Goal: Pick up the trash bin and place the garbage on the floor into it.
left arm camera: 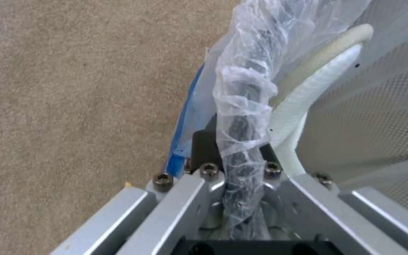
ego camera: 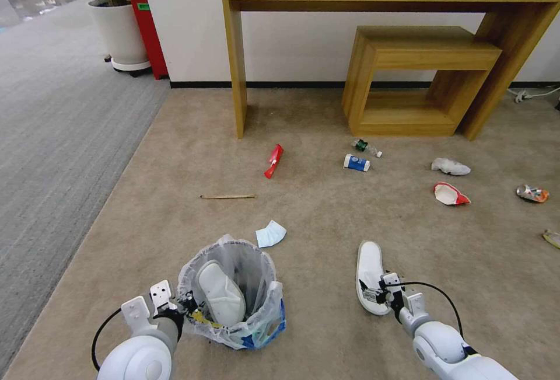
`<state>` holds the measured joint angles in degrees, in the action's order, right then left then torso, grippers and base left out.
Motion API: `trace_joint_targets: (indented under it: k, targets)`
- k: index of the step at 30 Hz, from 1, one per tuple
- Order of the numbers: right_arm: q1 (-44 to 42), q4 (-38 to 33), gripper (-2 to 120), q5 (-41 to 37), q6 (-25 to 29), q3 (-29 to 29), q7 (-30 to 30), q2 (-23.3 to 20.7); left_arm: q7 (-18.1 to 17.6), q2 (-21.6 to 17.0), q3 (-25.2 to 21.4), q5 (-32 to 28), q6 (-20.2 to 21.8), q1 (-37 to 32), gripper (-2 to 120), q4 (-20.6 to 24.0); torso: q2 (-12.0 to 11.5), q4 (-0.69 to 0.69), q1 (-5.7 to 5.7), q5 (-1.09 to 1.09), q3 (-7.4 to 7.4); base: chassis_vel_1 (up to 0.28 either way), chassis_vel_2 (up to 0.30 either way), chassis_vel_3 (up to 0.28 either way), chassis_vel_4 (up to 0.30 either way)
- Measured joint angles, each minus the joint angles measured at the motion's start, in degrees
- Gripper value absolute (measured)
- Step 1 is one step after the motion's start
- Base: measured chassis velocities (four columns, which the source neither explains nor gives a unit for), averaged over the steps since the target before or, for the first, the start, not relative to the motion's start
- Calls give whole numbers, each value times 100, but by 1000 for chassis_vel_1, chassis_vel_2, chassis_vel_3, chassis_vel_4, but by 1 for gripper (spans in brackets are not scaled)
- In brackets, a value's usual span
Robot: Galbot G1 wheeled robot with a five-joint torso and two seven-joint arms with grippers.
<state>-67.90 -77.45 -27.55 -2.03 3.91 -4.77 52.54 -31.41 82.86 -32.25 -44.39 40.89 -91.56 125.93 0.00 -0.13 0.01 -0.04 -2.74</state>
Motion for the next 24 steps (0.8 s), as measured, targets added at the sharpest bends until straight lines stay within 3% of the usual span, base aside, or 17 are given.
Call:
trace_joint_targets:
  k: [9, 24]
  targets:
    - [132, 456, 94, 121, 71, 21, 9, 182, 2, 13, -1, 9, -7, -23, 0, 0, 0, 0, 0, 0, 0, 0, 0, 0, 0]
    - [355, 835, 89, 244, 217, -77, 51, 404, 12, 12, -36, 13, -47, -84, 0, 23, 0, 0, 0, 0, 0, 0, 0, 0, 0]
